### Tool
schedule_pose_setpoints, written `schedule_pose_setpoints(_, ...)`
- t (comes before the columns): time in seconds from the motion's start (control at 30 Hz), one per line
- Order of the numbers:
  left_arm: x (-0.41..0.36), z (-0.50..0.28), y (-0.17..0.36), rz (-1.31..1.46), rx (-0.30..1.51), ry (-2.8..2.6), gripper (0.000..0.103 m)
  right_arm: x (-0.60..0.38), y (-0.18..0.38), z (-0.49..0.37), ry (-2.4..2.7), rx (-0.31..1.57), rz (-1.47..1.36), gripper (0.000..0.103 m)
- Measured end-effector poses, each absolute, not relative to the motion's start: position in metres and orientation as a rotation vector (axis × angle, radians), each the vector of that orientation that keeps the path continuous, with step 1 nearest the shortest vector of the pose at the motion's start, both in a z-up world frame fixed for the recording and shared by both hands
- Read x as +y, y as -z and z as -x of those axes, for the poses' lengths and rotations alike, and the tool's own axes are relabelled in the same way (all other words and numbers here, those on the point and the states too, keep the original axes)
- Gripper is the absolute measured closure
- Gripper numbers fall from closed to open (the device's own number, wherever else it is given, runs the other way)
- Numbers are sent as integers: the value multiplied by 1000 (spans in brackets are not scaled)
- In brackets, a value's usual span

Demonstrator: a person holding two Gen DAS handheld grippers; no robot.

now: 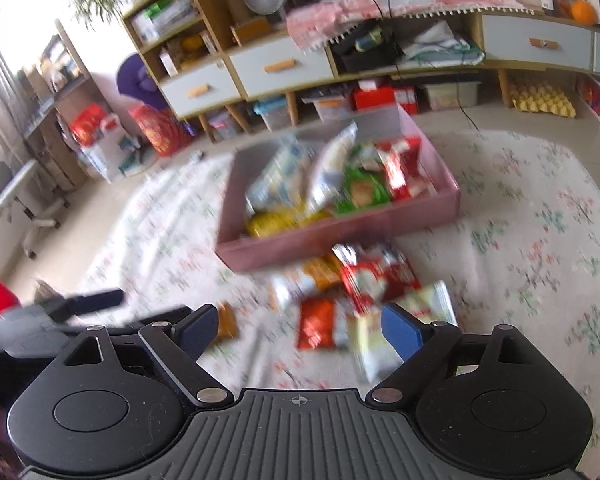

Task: Organize snacks
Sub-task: 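Move both open tools back over the gold bar and cream biscuit packet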

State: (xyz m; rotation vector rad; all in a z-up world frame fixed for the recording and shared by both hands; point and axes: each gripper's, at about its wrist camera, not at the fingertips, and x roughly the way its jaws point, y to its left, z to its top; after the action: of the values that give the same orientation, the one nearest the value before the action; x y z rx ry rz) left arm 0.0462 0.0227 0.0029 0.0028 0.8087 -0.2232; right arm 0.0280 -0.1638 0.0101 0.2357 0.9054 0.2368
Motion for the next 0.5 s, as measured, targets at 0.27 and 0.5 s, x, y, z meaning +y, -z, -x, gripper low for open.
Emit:
schedule_pose_setpoints(0.27,41,-36,12,-64,812,224,0,-170,17,-9,-186,923,-104,13)
schedule_pose_setpoints(0.5,49,-34,31,-186,793,331,1,-166,38,4,-196,932,51,12)
